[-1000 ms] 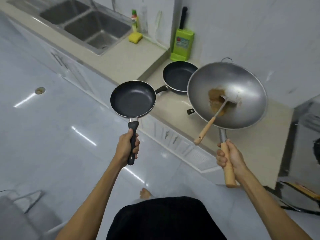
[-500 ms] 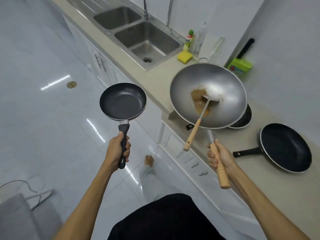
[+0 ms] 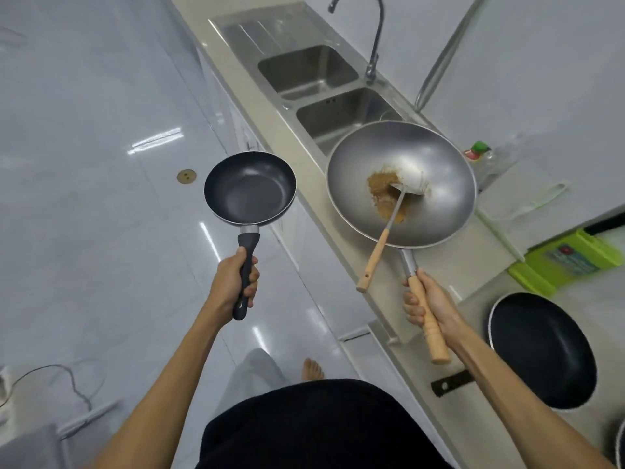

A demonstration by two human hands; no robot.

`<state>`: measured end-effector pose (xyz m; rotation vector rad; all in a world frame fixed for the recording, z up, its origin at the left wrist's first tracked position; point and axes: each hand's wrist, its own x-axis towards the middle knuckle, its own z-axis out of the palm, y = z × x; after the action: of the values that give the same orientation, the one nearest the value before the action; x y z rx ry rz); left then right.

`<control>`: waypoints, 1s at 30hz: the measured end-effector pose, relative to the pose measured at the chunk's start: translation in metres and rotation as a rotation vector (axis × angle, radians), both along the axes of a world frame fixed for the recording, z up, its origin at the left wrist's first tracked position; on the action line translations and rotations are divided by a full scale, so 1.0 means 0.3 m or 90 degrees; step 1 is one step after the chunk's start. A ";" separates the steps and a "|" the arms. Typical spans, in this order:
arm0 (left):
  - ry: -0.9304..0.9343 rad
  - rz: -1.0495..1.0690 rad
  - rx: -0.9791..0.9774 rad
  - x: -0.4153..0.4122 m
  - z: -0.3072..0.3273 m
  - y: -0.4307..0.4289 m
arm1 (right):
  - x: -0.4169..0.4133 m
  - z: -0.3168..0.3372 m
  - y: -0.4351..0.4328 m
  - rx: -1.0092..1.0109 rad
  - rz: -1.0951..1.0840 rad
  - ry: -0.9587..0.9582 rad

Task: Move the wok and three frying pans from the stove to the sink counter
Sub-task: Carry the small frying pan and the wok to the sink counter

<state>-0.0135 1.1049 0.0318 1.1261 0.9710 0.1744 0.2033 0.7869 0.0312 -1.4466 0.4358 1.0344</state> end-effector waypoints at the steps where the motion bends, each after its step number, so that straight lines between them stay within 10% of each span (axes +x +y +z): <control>1: 0.002 0.006 -0.001 0.024 -0.005 0.062 | 0.038 0.004 0.070 -0.007 0.007 0.001; 30: -0.009 0.017 0.029 0.794 -0.005 2.285 | 0.818 -0.038 2.364 0.064 -0.001 0.012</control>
<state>0.2246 1.7904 0.0303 1.1524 0.9741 0.2273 0.4488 1.4960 0.0198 -1.3480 0.3930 1.0552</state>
